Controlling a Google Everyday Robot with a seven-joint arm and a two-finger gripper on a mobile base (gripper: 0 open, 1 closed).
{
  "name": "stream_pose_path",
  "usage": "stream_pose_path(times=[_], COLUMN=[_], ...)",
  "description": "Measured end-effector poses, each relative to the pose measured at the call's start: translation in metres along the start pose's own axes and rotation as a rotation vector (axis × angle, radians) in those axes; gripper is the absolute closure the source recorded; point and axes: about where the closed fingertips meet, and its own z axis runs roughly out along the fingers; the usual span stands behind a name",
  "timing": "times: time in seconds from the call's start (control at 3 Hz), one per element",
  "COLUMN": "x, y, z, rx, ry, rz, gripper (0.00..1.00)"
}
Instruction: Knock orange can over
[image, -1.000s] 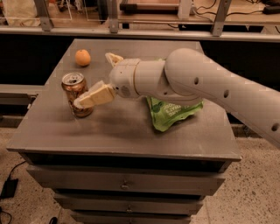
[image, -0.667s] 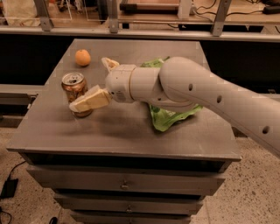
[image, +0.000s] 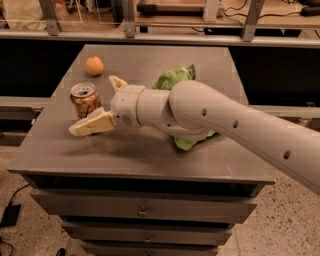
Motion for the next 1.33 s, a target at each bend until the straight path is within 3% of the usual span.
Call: stream_pose_path(times=[0.67, 1.33], x=[0.019, 0.027], y=[0.014, 0.018], z=[0.02, 0.023], rx=[0.03, 0.038], ry=[-0.062, -0.063], rz=[0.032, 0.044], gripper=[0.0, 0.0])
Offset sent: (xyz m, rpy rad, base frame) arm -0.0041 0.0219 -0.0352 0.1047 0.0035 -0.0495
